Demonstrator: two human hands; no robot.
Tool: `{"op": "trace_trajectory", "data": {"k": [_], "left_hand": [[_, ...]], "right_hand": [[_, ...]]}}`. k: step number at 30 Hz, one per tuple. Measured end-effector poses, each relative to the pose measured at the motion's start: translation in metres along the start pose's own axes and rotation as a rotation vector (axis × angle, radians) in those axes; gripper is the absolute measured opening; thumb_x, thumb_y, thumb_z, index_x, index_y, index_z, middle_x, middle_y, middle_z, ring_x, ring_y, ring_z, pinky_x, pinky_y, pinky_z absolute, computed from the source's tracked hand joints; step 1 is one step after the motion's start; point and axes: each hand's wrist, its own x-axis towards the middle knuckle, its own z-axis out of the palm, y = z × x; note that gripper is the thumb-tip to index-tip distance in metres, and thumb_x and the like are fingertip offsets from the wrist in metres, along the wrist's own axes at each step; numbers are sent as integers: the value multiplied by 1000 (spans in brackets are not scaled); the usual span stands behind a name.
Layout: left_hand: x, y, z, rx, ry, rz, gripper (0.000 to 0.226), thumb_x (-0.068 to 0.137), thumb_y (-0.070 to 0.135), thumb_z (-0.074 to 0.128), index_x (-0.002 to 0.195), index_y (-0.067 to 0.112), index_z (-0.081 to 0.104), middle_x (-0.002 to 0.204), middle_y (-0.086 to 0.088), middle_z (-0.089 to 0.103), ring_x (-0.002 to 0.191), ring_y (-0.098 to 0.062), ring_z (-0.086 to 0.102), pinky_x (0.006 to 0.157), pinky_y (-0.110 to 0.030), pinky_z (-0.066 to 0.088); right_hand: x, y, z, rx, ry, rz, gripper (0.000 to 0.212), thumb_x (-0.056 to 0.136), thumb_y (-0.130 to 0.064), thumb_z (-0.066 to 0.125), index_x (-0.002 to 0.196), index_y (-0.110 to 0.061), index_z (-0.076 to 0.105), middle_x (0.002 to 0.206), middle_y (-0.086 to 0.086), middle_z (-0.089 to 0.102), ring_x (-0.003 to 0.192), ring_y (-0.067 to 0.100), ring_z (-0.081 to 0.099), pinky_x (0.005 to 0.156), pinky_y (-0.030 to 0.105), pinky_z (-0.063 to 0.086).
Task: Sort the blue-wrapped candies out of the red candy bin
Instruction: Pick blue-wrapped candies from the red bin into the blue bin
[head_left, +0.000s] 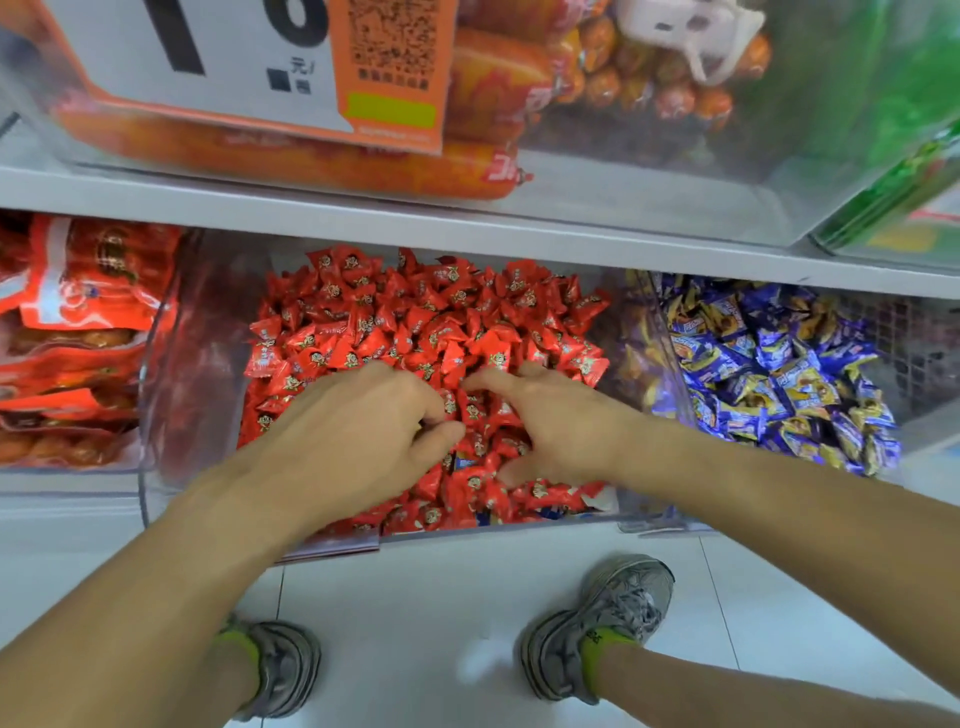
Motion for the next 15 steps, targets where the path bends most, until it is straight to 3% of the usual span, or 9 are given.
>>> {"op": "trace_trajectory", "data": {"k": [2, 5, 7, 9, 12, 15], "left_hand": [[-2, -8, -6, -6, 60, -35, 40, 91, 54, 47, 69, 23, 62, 57, 5, 57, 61, -13, 56, 52, -30, 43], [-7, -22, -10, -53, 158, -76, 30, 89, 51, 54, 70, 30, 64, 61, 12, 60, 61, -11, 57, 59, -34, 51], [-11, -25, -10, -109, 203, -47, 24, 88, 49, 56, 71, 33, 63, 65, 15, 60, 63, -8, 57, 61, -35, 51], [-16, -19, -10, -152, 201, 20, 19, 87, 47, 59, 77, 34, 68, 70, 20, 59, 66, -2, 58, 62, -35, 52], [-16, -10, -2, -189, 117, 69, 10, 86, 45, 64, 82, 37, 69, 76, 24, 60, 71, -1, 58, 64, -34, 53], [-4, 3, 7, -240, -4, 109, 9, 85, 44, 66, 87, 38, 71, 84, 24, 64, 78, 2, 59, 72, -33, 53]], "right_hand": [[16, -12, 3, 104, 53, -142, 86, 70, -37, 86, 142, -30, 39, 119, 5, 53, 113, 22, 49, 96, 33, 42], [25, -33, -4, 189, 6, -279, 86, 72, -33, 86, 144, -22, 40, 128, 1, 57, 116, 16, 48, 97, 28, 41], [14, -28, -19, 384, -73, -296, 85, 75, -16, 85, 146, -25, 39, 139, -6, 48, 110, 9, 58, 89, 18, 47], [-5, -9, -39, 484, -79, -263, 81, 77, -4, 82, 140, -35, 43, 141, -3, 46, 97, 13, 70, 75, 20, 57], [-27, 15, -60, 211, -30, -137, 53, 74, -14, 86, 119, -30, 62, 122, -6, 62, 87, 9, 71, 70, 16, 55], [-27, 21, -52, -18, -185, -37, 44, 69, -26, 89, 107, -25, 68, 102, -8, 69, 73, -2, 65, 67, 16, 50]]}}
